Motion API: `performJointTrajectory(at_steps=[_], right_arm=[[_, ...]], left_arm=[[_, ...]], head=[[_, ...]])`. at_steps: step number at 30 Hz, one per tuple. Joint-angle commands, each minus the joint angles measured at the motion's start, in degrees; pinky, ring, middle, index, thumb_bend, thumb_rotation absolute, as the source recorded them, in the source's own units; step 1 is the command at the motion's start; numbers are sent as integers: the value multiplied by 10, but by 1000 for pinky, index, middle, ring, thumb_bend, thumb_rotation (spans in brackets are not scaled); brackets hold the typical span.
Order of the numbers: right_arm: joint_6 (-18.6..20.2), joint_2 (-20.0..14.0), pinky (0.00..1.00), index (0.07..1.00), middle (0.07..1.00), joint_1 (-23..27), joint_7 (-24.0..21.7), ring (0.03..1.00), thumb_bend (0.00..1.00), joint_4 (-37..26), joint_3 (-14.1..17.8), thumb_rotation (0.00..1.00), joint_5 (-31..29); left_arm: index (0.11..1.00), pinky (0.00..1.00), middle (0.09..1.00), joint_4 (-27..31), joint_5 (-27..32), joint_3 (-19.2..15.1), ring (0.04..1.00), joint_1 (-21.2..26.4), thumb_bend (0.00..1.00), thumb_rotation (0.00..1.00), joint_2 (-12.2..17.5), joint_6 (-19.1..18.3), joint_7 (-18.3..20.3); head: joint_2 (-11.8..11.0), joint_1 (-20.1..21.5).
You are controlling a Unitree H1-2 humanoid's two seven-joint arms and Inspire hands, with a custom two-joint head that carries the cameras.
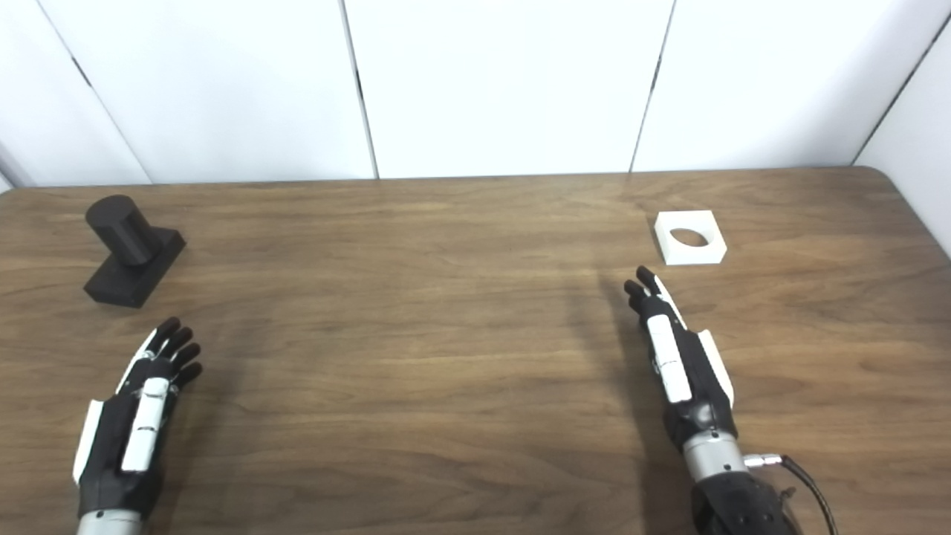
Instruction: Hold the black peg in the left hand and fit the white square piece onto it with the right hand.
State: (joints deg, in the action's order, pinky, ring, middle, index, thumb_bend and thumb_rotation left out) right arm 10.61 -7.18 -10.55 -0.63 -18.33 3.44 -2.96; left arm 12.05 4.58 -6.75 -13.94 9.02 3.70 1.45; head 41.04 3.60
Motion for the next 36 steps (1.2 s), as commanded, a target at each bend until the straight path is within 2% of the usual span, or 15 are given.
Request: performJointTrajectory(at_steps=[1,21,24,26,31,33,36], right_arm=[[-11,11,1000,961,936,-20,0,948,463,-16,0,1000,-2],[-1,10,1000,959,930,-19,1,956,475,-18,2,1000,-6],[-7,7,1000,959,929,-19,-1,948,477,-16,4,1000,-9],[-10,3,1000,958,929,-20,-3,944,471,-15,6,1000,-11],[-14,-11,1000,972,936,-22,-10,952,433,-16,8,1000,-12],[-14,-16,1000,986,943,-22,-12,967,451,-17,8,1000,-13],[-25,-19,1000,999,952,-20,-16,972,442,-8,13,1000,-20]], left_arm=[[919,870,913,3,-6,3,892,-1,532,794,4,3,6],[927,888,922,3,-8,3,901,-2,532,807,3,1,11],[920,876,914,3,-16,6,893,-2,543,813,0,-1,7],[914,864,909,5,-26,9,888,-3,546,824,-5,-4,4],[901,876,904,7,-35,19,889,-8,568,836,-15,-5,-2],[898,881,902,6,-31,22,888,-9,567,797,-22,-4,-4],[894,887,899,-2,-31,28,885,-7,625,771,-28,3,-9]], head=[[1,0],[-3,-7],[-4,-29],[-9,-66],[-22,-128],[-29,-143],[-43,-173]])
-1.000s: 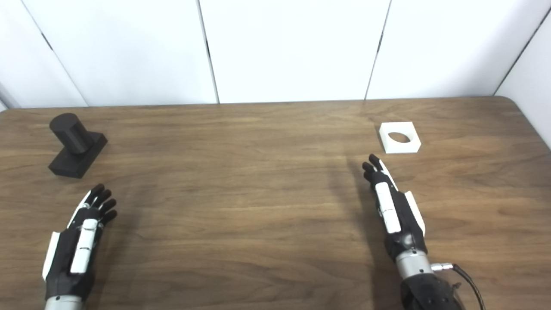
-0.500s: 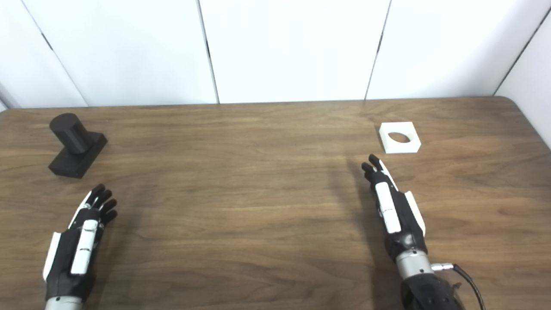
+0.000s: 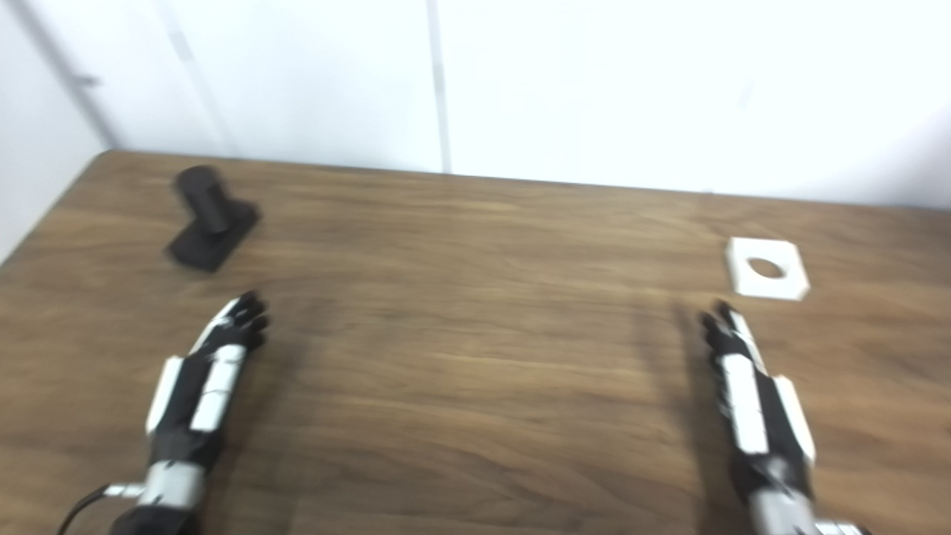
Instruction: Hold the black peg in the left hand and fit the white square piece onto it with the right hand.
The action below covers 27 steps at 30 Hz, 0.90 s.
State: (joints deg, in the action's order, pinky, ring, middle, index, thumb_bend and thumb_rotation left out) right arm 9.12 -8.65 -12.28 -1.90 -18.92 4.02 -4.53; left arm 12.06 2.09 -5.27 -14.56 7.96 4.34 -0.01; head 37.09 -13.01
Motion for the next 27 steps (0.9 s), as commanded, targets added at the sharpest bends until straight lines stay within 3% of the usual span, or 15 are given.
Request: performJointTrajectory(at_steps=[1,5,11,16,27], right_arm=[[-13,-4,1000,1000,953,-2,-5,973,437,0,9,1000,-7],[-6,-2,1000,1000,965,-1,-6,995,384,0,13,1000,-16],[7,0,1000,1000,968,-1,-8,1000,400,-5,15,1000,-25],[-6,-1,1000,1000,974,0,-12,1000,389,-2,14,1000,-29],[-23,-5,1000,996,976,2,-20,1000,471,13,12,1000,-29]], left_arm=[[895,889,900,-4,-8,16,885,-1,632,770,-18,-4,5],[899,877,904,3,-43,32,892,-4,613,813,-23,-23,-11],[902,856,909,0,-65,48,911,-6,582,831,-24,-27,-27],[904,878,914,2,-68,54,915,-7,564,838,-25,-32,-33],[901,894,922,-9,-63,58,930,-5,529,817,-26,-24,-39]], head=[[-10,-19],[-29,-47],[-49,-63],[-53,-64],[-67,-65]])
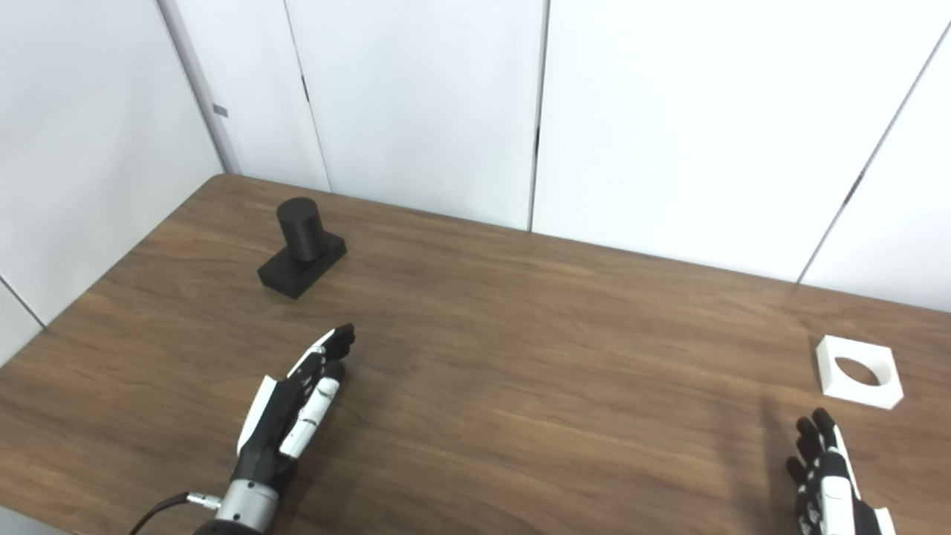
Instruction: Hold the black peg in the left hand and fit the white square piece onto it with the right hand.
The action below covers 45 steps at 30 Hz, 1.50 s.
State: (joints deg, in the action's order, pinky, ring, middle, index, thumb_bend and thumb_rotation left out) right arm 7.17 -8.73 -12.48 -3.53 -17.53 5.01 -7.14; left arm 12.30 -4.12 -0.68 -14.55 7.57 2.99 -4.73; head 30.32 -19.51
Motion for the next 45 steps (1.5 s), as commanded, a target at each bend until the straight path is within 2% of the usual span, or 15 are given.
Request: performJointTrajectory(at_steps=[1,12,17,18,22,26,29,31,33,38,41,45], right_arm=[[-2,-4,1000,999,977,4,-4,1000,487,-1,3,1000,-3],[-3,-5,1000,999,972,0,-7,1000,550,-2,2,1000,4],[-2,-4,1000,993,968,-3,-12,996,555,-8,5,1000,-10],[0,-3,1000,991,967,-6,-5,995,559,-12,4,1000,3],[-2,3,934,933,903,-18,9,924,567,-23,0,1000,39],[4,4,899,924,894,-22,11,912,581,-30,-1,1000,43],[1,5,895,921,889,-26,11,903,608,-32,-1,1000,43],[-1,5,879,921,886,-30,11,896,622,-34,-1,1000,43],[-1,5,853,915,880,-33,12,888,624,-37,-2,1000,48],[5,5,836,896,861,-36,14,873,619,-38,-3,1000,51],[9,5,848,900,866,-36,15,880,624,-40,-4,1000,50],[-1,4,809,896,858,-35,20,867,604,-36,-10,1000,69]], left_arm=[[901,895,922,-11,-1,13,930,-6,529,818,-23,-10,8],[903,909,925,-8,-7,15,937,-12,528,832,-23,-10,4],[914,964,941,-2,-1,18,955,-16,539,773,-22,-6,7],[915,962,943,0,-3,19,955,-18,540,766,-23,-6,6],[922,901,937,3,5,15,934,-22,533,676,-29,0,0],[915,854,927,-3,23,10,920,-23,526,622,-33,15,-6],[910,831,915,16,20,4,915,-23,521,570,-32,14,-14],[919,836,917,43,-16,0,906,-24,496,485,-24,-4,-24],[903,803,891,82,-47,-9,857,-23,552,401,-17,-37,-31],[906,824,891,164,-90,-37,858,-4,594,311,7,-119,-20],[915,835,899,190,-111,-52,878,9,614,296,21,-152,-10],[892,824,903,205,-189,-72,886,32,691,323,40,-206,-8]], head=[[-2,-1],[-5,-2],[-5,-12],[-6,-14],[-7,-12],[-6,-12],[-6,-14],[-9,-15],[-10,-16],[-12,-16],[-12,-17],[-12,-15]])
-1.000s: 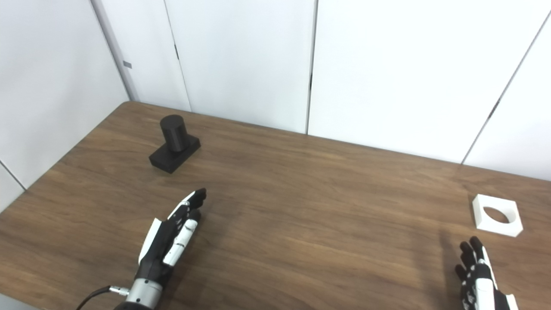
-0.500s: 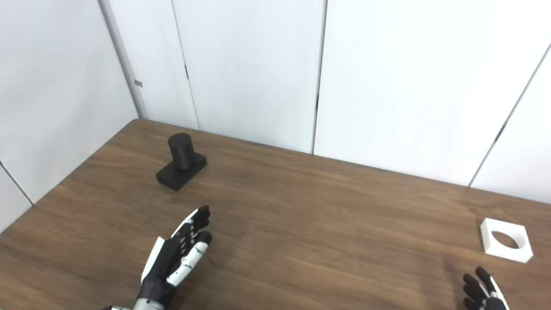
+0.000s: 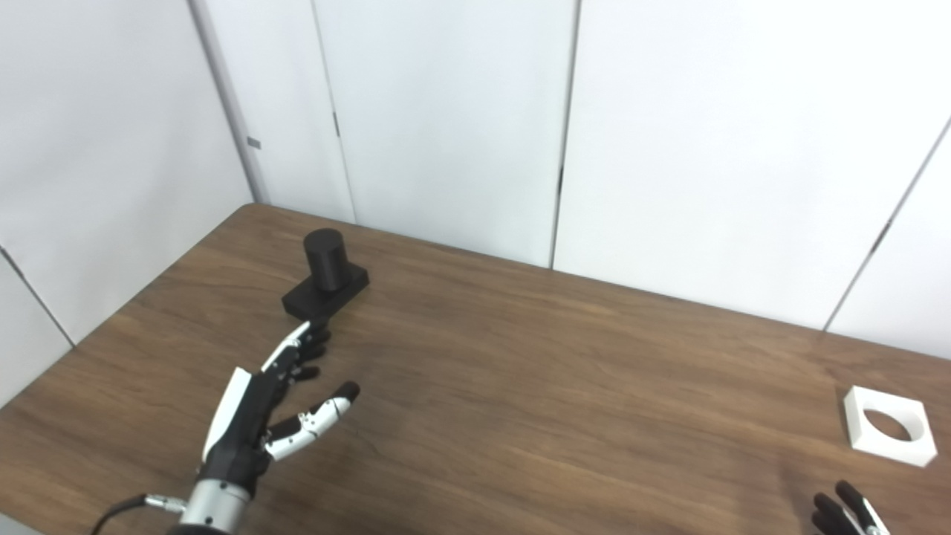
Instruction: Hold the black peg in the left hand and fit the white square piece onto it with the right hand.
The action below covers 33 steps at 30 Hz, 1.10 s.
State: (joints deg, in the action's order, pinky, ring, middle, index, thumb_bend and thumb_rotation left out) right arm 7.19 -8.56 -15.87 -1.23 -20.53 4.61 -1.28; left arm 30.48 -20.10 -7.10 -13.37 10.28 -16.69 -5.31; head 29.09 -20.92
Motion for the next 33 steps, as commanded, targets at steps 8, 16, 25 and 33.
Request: performJointTrajectory(at_steps=[8,16,25,33], right_arm=[[-1,7,954,899,852,-3,8,875,600,-12,-10,1000,28],[0,8,870,891,844,-4,8,859,621,-14,-10,1000,25],[2,8,804,885,811,-4,11,848,635,-17,-13,1000,38],[10,9,821,890,816,-6,12,854,667,-22,-16,1000,38]], left_arm=[[879,846,918,-17,-160,-27,932,65,793,451,63,-92,8],[868,932,943,-90,-232,-24,973,104,908,623,112,-95,9],[834,1000,952,-192,-251,-27,982,182,919,652,129,-100,0],[839,1000,955,-276,-291,7,978,229,958,678,147,-99,3]], head=[[3,5],[6,7],[8,9],[12,12]])
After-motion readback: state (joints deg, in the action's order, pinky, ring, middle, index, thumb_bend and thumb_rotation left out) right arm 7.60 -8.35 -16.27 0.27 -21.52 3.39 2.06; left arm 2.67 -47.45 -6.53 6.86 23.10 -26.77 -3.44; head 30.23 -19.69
